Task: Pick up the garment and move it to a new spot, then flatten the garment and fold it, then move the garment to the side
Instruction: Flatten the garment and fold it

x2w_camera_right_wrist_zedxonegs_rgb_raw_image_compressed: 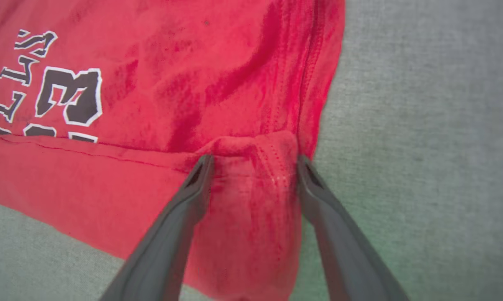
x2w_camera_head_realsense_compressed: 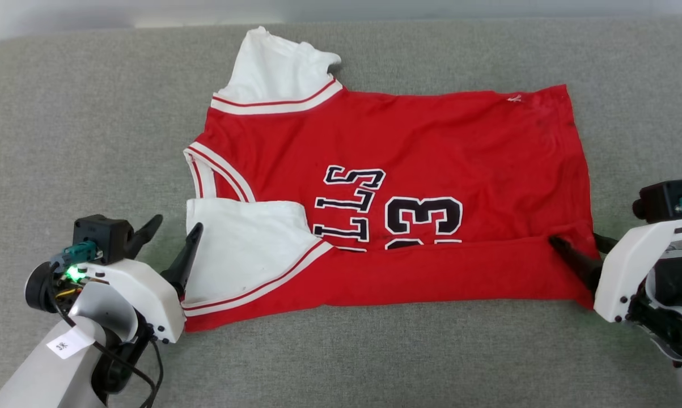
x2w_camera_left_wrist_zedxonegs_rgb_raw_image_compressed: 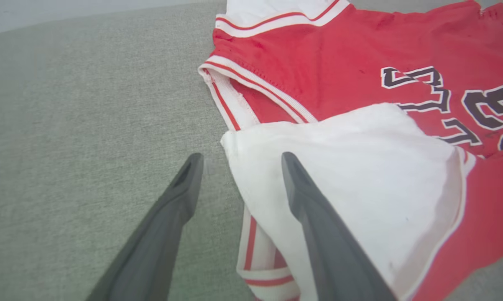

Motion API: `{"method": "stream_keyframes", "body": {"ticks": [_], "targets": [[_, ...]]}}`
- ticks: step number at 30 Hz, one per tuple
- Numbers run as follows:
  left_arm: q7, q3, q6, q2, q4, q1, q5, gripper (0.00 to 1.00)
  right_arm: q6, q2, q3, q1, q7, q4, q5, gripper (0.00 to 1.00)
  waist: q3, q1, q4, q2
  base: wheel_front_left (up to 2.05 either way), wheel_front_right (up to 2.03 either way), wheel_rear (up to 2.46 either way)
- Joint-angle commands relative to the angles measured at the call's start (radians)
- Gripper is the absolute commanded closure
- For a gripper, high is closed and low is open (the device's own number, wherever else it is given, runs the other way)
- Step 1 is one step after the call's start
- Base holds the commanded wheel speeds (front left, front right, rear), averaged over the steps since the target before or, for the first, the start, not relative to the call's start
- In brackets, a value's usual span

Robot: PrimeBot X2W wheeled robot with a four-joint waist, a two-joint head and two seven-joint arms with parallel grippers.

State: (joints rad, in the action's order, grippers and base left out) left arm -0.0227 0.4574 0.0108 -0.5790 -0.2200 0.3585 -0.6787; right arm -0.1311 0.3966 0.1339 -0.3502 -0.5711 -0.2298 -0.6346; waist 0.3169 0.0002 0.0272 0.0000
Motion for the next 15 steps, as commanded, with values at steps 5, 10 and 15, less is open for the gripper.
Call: {"method": "stream_keyframes", "body": {"ticks": [5, 10, 15], "targets": [[0.018, -0.002, 0.043, 0.009, -0.009, -0.030, 0.010, 0.00, 0.001, 0.028, 0.036, 0.014, 0.024, 0.023, 0.059, 0.00, -0.054, -0.0002, -0.006, 0.0000, 0.00, 0.00, 0.00], [-0.024, -0.011, 0.103, 0.012, 0.045, -0.102, -0.018, 0.00, 0.001, 0.029, 0.034, 0.058, -0.004, 0.062, 0.145, 0.00, -0.108, -0.0002, -0.011, 0.0000, 0.00, 0.00, 0.00], [-0.100, 0.007, 0.172, -0.014, 0.150, -0.198, -0.024, 0.00, 0.001, -0.048, -0.064, 0.137, -0.098, 0.142, 0.205, 0.00, -0.136, -0.0002, -0.017, 0.0000, 0.00, 0.00, 0.00]]}}
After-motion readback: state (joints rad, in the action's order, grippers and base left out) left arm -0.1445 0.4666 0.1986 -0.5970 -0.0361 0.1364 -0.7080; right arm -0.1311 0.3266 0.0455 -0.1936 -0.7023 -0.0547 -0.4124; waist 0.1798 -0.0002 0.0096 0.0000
